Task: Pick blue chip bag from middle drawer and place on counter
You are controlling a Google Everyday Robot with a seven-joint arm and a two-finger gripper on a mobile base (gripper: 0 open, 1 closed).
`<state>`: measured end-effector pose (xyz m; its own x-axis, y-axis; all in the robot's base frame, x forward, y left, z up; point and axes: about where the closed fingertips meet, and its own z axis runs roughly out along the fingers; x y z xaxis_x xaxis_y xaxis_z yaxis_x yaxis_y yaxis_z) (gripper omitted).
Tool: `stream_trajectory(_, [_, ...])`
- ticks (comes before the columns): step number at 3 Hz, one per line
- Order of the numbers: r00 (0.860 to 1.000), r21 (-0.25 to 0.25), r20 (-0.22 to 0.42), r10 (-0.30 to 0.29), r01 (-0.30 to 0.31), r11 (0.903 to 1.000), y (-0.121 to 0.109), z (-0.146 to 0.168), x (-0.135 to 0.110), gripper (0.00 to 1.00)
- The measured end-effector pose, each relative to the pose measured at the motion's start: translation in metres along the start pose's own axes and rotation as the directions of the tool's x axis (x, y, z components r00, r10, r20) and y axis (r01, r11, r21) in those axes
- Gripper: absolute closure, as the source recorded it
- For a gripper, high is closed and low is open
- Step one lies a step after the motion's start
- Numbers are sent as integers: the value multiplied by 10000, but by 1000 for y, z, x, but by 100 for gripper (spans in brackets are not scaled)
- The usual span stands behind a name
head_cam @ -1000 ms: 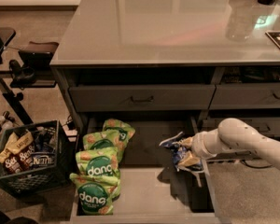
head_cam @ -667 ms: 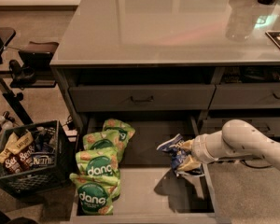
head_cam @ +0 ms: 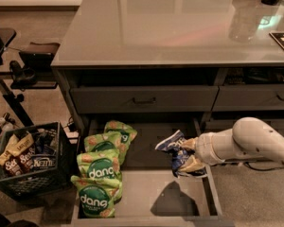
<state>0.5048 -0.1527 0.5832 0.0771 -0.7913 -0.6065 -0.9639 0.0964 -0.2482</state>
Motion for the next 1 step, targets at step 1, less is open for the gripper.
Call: stream_trajectory(1, [10000,55,1,-40,40,10000,-1,-3,-3,100])
